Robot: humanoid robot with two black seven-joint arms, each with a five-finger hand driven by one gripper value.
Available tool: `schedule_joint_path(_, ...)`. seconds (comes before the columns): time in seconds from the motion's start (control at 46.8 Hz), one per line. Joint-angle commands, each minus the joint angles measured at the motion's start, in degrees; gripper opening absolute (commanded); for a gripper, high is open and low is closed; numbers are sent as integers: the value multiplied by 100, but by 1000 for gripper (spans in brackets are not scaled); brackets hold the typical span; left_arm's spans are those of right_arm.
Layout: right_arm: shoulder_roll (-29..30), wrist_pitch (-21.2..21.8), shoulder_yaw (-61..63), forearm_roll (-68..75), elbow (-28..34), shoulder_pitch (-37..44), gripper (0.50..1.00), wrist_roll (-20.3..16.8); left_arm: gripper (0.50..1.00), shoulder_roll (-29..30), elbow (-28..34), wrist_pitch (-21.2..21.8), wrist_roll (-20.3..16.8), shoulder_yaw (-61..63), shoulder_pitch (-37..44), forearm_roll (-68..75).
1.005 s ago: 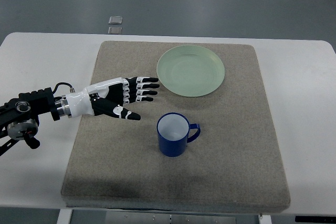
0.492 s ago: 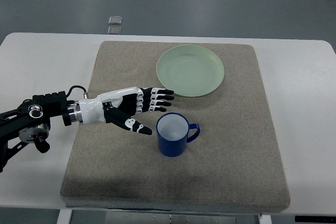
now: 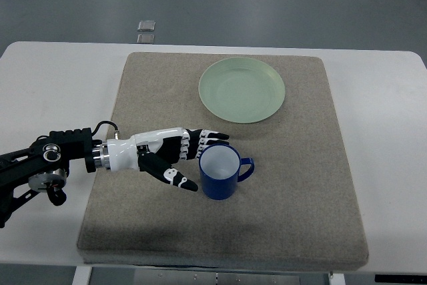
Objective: Place cup left of plate with left hand
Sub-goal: 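Close the left hand fingers around the blue mug body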
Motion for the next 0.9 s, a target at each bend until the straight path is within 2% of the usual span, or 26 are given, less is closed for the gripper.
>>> schedule_joint_path(0.0,0,-1,0,0,0,0,932,0,996,-111,46,0,2,0,0,26)
schedule_joint_path(0.535,0,-1,0,0,0,0,932,0,996,-313,486,0,20,0,-26,79)
schedule_joint_path(0.877,0,-1,0,0,0,0,932,0,996,-480,521,0,20,0,-44,79)
